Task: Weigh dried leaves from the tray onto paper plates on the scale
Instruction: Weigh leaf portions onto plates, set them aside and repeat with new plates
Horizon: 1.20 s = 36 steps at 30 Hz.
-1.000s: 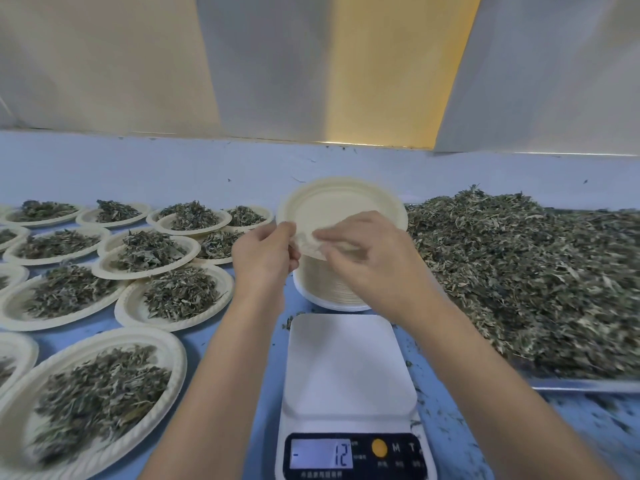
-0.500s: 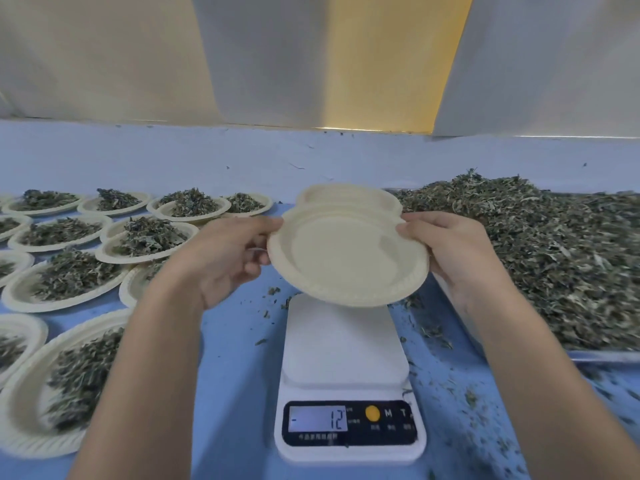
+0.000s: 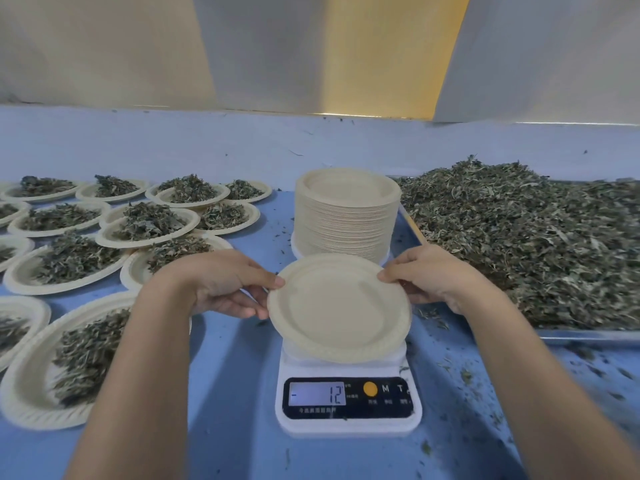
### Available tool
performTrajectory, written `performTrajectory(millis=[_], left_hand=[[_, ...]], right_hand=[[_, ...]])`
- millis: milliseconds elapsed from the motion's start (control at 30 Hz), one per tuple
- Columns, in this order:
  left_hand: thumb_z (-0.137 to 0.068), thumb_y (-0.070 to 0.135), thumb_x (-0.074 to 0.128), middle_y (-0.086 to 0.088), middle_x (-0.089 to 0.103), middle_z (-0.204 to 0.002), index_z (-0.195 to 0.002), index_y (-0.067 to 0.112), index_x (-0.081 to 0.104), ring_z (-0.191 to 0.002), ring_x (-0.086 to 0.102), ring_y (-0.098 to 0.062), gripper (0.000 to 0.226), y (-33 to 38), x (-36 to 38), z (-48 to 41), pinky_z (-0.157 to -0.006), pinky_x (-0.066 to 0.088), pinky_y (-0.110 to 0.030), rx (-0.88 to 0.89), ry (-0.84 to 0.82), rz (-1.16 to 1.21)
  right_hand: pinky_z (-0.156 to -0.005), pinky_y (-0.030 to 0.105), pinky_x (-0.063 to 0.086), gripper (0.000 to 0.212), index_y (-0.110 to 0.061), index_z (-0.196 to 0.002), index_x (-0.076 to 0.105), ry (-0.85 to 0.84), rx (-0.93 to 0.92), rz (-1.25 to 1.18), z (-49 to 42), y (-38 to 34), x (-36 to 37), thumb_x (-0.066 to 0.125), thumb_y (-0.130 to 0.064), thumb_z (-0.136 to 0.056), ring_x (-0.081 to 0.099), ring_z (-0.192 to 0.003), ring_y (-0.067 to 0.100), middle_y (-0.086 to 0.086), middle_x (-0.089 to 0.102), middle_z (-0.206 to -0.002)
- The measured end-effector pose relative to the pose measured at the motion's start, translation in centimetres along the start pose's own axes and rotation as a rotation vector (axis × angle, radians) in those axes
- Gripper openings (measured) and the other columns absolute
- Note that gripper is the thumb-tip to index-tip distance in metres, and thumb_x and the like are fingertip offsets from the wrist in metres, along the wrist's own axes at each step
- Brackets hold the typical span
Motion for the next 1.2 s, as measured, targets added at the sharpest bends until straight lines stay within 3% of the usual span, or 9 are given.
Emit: performTrajectory(millis=[100, 300, 467, 567, 667, 800, 900, 1000, 1200], left_hand=[[-0.082, 0.022, 0.070, -0.013, 0.068, -0.073, -0.089, 0.002, 0.069, -0.054, 0.063, -0.014, 0.022, -0.3, 0.2, -0.3, -0.046, 0.052, -0.017, -0.027, 0.003, -0.026], [-0.082, 0.025, 0.070, -0.015, 0.068, -0.077, -0.095, 0.000, 0.068, -0.053, 0.062, -0.013, 0.028, -0.7, 0.1, -0.6, -0.043, 0.049, -0.016, -0.065, 0.025, -0.034], [-0.082, 0.043, 0.067, -0.005, 0.069, -0.073, -0.095, 0.003, 0.067, -0.048, 0.056, -0.011, 0.043, -0.5, -0.6, -0.5, -0.039, 0.041, -0.015, -0.083, 0.144, -0.097], [-0.089, 0.038, 0.061, -0.003, 0.062, -0.070, -0.091, 0.001, 0.064, -0.049, 0.046, -0.013, 0.037, 1.5, -1.4, -0.6, -0.045, 0.036, -0.020, 0.109, 0.434, -0.146], [-0.090, 0.029, 0.056, 0.002, 0.062, -0.071, -0.083, 0.007, 0.065, -0.056, 0.049, -0.016, 0.025, 4.8, -0.1, 0.2, -0.053, 0.039, -0.025, 0.430, 0.660, -0.163], [-0.087, 0.021, 0.056, 0.007, 0.063, -0.061, -0.070, 0.016, 0.064, -0.047, 0.053, -0.004, 0.019, 8.3, 6.4, -0.1, -0.045, 0.037, -0.013, 0.601, 0.405, -0.062], [-0.089, 0.021, 0.055, 0.007, 0.064, -0.060, -0.068, 0.017, 0.064, -0.050, 0.056, -0.003, 0.023, 10.0, 11.1, -0.8, -0.048, 0.039, -0.014, 0.649, 0.248, -0.116], [-0.090, 0.022, 0.054, 0.008, 0.064, -0.061, -0.067, 0.018, 0.064, -0.054, 0.057, -0.004, 0.026, 11.5, 14.0, -1.4, -0.056, 0.045, -0.018, 0.681, 0.213, -0.133], [-0.091, 0.020, 0.052, 0.009, 0.064, -0.058, -0.076, 0.013, 0.068, -0.050, 0.058, -0.004, 0.022, 12.7, 16.8, -2.7, -0.047, 0.041, -0.013, 0.617, 0.155, -0.005]], right_hand=[[-0.045, 0.017, 0.050, 0.012, -0.002, -0.090, 0.066, 0.011, 0.004, 0.040, -0.2, 0.3, 0.3, 0.071, -0.011, -0.084, 0.063, -0.061, 0.010, 0.004, 0.069, -0.076], [-0.044, 0.014, 0.044, 0.015, -0.006, -0.089, 0.067, 0.029, -0.005, 0.114, -0.7, 0.7, 0.0, 0.072, -0.019, -0.083, 0.054, -0.057, 0.011, 0.004, 0.063, -0.073], [-0.060, 0.028, 0.043, 0.029, -0.012, -0.075, 0.057, 0.049, 0.011, 0.146, -1.3, 1.0, -0.4, 0.070, -0.036, -0.083, 0.049, -0.063, 0.017, 0.005, 0.057, -0.071], [-0.057, 0.026, 0.047, 0.027, -0.005, -0.089, 0.062, 0.158, -0.074, 0.069, -1.5, 0.7, -1.3, 0.064, -0.032, -0.088, 0.055, -0.059, 0.014, 0.006, 0.058, -0.076], [-0.062, 0.033, 0.046, 0.026, 0.000, -0.082, 0.064, 0.327, -0.176, 0.094, -1.4, 0.5, -2.6, 0.058, -0.024, -0.090, 0.052, -0.061, 0.022, 0.008, 0.059, -0.067], [-0.053, 0.029, 0.033, 0.035, -0.003, -0.062, 0.050, 0.541, -0.229, 0.299, -0.9, 0.8, -5.5, 0.054, -0.024, -0.090, 0.044, -0.060, 0.021, 0.011, 0.054, -0.063], [-0.053, 0.030, 0.032, 0.037, -0.010, -0.057, 0.047, 0.596, -0.106, 0.566, -0.9, 2.0, -8.6, 0.052, -0.028, -0.089, 0.041, -0.052, 0.023, 0.008, 0.055, -0.061], [-0.058, 0.029, 0.038, 0.037, -0.009, -0.063, 0.059, 0.458, 0.097, 0.698, -1.5, 3.9, -11.0, 0.047, -0.031, -0.090, 0.047, -0.057, 0.021, 0.007, 0.052, -0.061], [-0.054, 0.022, 0.037, 0.048, -0.013, -0.044, 0.064, 0.121, 0.370, 0.611, -2.2, 7.8, -11.7, 0.043, -0.021, -0.087, 0.044, -0.050, 0.018, 0.001, 0.053, -0.048]])
Point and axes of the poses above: each hand's wrist, its own z-axis away from the middle knuckle, its own x-axis out of the palm, y = z × x, the point moved 5 cm from there along -z, towards the middle knuckle
